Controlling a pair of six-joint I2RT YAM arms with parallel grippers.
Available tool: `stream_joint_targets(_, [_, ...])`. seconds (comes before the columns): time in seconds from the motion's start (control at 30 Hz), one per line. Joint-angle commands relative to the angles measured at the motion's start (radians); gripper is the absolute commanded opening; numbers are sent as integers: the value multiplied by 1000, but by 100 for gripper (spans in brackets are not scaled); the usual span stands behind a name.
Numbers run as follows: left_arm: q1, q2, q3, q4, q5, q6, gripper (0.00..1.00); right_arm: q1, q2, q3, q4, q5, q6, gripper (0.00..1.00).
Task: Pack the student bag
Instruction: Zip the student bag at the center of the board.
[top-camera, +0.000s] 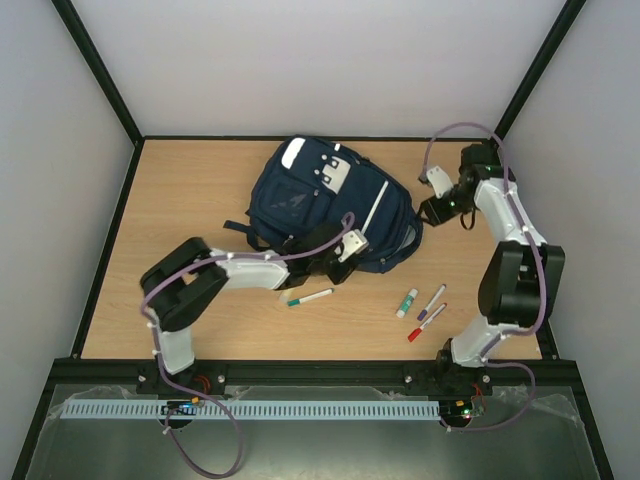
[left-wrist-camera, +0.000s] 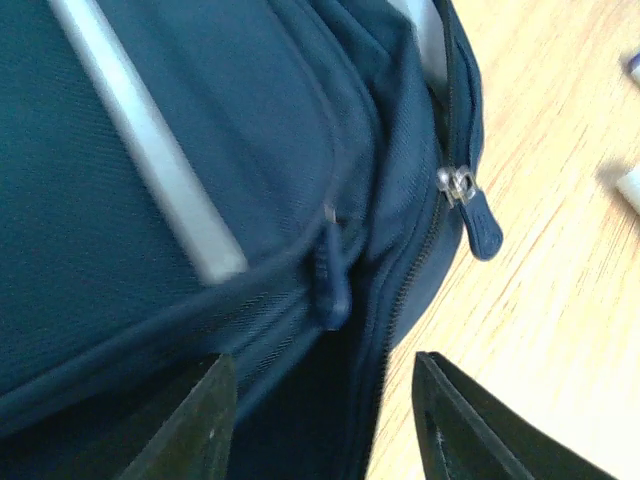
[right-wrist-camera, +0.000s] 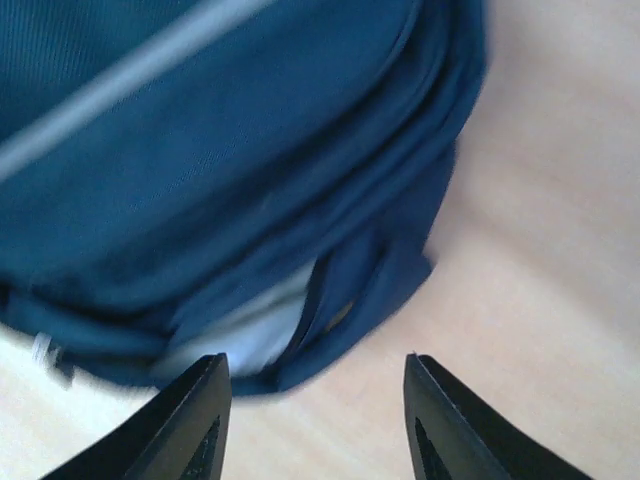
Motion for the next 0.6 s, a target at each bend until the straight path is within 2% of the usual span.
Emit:
stream_joint_targets(0.0, [16,-198,-88,13,-78,-119,57,25,182,217,20,-84,113,51])
stream_joint_targets(0.13, [27,-365,-176,-36,-258,-325,72,53,338,378,37,-102,238,58])
stream_joint_targets(0.23, [98,-427,-208,-186,-352,-535,82,63,449,476,12,-103,298,61])
stream_joint_targets(0.3, [180,-453,-255,-245,-300,-638,82,67,511,528,-27,-92,325,62])
stream_joint_targets(0.43, [306,-482,-381,-164,-187,-722,82,71,546,490,-40,-45,361,65])
stream_joint_targets(0.57, [365,-430,-403,-77,-123,-749,82,71,518,414,-41,-32,374,66])
